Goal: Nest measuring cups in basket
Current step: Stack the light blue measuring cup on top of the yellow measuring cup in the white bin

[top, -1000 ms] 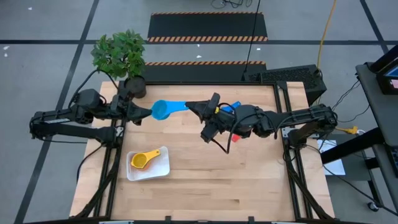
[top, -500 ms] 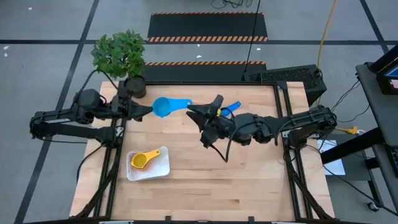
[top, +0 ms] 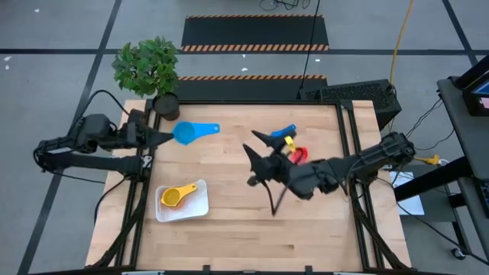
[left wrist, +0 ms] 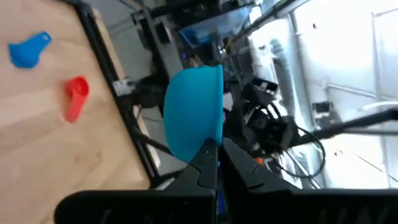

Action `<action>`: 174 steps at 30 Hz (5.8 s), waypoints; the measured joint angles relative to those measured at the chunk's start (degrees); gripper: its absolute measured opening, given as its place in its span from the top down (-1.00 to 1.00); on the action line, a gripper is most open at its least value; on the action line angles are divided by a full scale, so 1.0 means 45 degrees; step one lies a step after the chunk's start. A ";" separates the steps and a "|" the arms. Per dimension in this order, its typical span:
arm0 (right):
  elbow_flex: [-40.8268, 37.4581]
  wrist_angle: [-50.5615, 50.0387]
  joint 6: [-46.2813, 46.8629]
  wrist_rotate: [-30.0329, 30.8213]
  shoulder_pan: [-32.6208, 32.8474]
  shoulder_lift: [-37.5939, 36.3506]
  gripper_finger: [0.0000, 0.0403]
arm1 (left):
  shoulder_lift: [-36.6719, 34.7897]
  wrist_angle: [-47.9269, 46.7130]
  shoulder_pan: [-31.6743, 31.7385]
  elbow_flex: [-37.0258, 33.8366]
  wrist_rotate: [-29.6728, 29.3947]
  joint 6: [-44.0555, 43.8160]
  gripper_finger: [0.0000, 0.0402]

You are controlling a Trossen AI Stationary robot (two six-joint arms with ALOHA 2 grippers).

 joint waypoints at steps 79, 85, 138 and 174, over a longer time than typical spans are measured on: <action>-0.0021 0.6857 0.1593 0.5602 0.2542 -0.0019 -0.03 | 0.0232 -0.6286 -1.8309 -0.4991 -1.3022 -1.2810 0.98; -0.0021 0.6852 0.1562 0.5602 0.2155 -0.0019 -0.03 | -0.0552 -0.7311 -1.8067 -0.4365 -1.3109 -1.2106 0.98; -0.0556 0.7192 0.2443 0.5602 0.2401 -0.0009 -0.03 | 0.2487 -0.8256 -1.8621 -0.4401 -1.0658 -1.2041 0.99; -0.0556 0.7138 0.2519 0.5602 0.2453 -0.0014 -0.03 | 0.3897 -0.7041 -1.7584 -0.4401 -0.7446 -1.2609 0.43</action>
